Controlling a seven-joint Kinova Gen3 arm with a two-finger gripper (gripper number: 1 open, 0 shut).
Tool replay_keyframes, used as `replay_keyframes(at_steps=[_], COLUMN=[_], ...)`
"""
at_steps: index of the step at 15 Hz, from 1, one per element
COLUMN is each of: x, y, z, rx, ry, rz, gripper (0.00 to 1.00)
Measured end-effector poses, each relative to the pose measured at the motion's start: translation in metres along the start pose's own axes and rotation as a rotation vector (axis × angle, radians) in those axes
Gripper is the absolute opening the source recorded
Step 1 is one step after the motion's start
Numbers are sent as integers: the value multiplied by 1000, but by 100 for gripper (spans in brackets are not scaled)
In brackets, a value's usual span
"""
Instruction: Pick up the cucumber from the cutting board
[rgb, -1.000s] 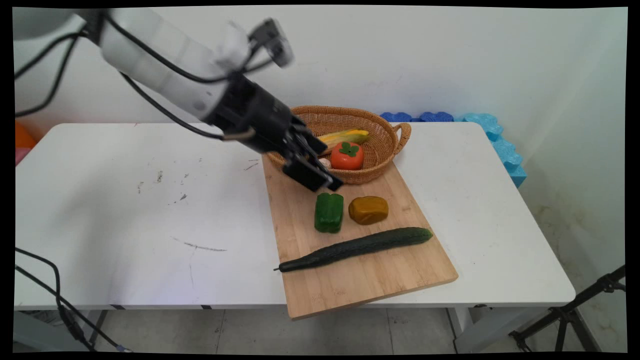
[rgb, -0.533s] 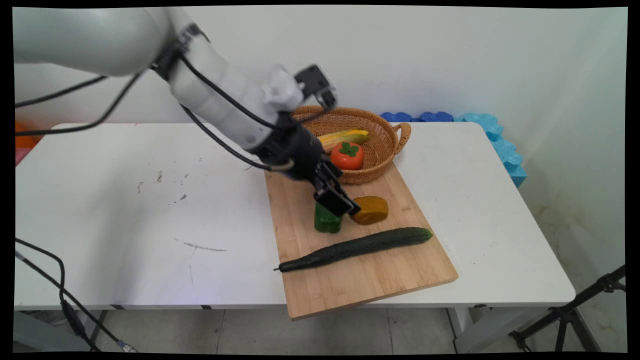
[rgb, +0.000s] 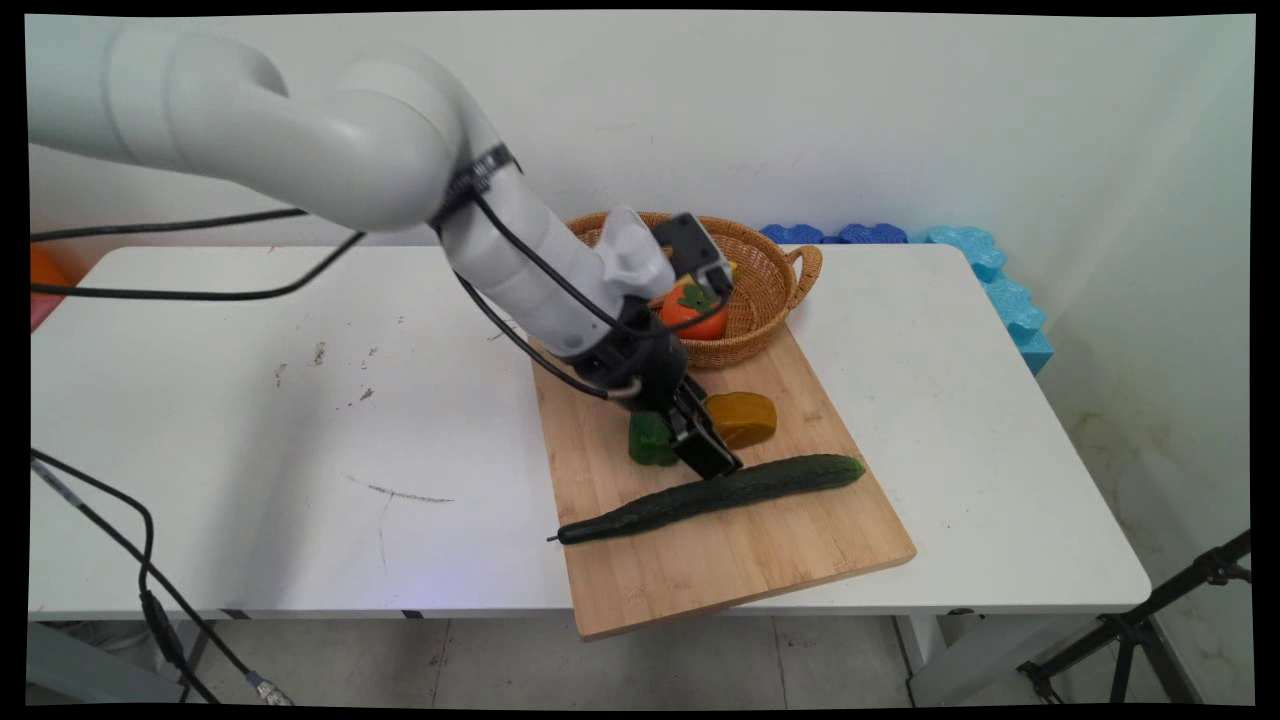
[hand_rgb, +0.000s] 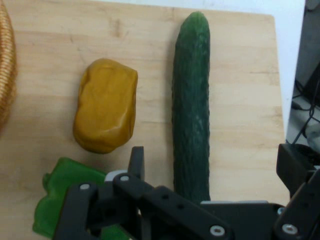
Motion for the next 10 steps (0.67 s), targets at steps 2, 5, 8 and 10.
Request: replay_keyframes(at_steps=[2, 5, 8, 10], x=[0, 2, 3, 2], y=[0, -1, 0, 1], z=[12, 33, 50, 60], rx=[3, 7, 8, 10], ry=[-11, -30, -46, -58], rz=[5, 19, 32, 39], gripper=[100, 100, 100, 100])
